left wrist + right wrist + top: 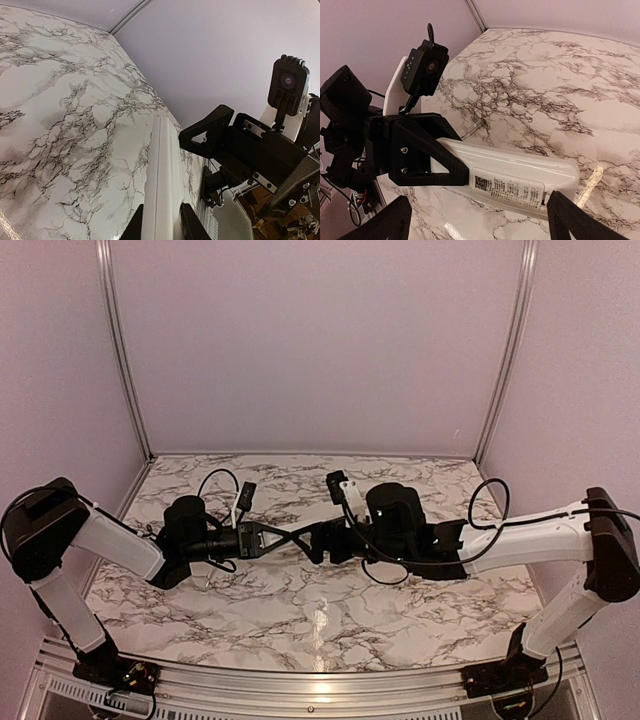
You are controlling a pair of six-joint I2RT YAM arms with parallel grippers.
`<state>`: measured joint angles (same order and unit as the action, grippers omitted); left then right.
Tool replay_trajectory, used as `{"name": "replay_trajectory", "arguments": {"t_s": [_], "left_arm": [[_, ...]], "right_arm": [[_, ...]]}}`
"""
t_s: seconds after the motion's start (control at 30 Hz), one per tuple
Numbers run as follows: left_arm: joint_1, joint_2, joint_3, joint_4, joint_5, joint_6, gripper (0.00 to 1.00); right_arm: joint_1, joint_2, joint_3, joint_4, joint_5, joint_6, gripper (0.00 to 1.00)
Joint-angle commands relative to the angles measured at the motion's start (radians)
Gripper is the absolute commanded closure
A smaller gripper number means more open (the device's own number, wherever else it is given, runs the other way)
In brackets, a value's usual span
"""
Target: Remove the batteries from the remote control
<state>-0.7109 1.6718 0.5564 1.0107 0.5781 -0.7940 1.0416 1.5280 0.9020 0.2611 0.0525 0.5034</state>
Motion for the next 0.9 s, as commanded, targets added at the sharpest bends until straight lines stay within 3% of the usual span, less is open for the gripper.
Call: {"name": "replay_trajectory", "arguments": {"t_s": [0.0, 0.87], "left_arm": [[-0.002, -0.030, 0.021, 0.003, 0.006, 0.007, 1.00], [-0.006, -0.052, 0.006, 0.052, 0.047, 0.008, 1.00]], "right_arm": [[-0.021, 0.012, 0.032, 0.029, -0.011, 0.013, 0.07], [-0.023, 0.060, 0.026, 0.053, 0.004, 0.022, 0.08]]}}
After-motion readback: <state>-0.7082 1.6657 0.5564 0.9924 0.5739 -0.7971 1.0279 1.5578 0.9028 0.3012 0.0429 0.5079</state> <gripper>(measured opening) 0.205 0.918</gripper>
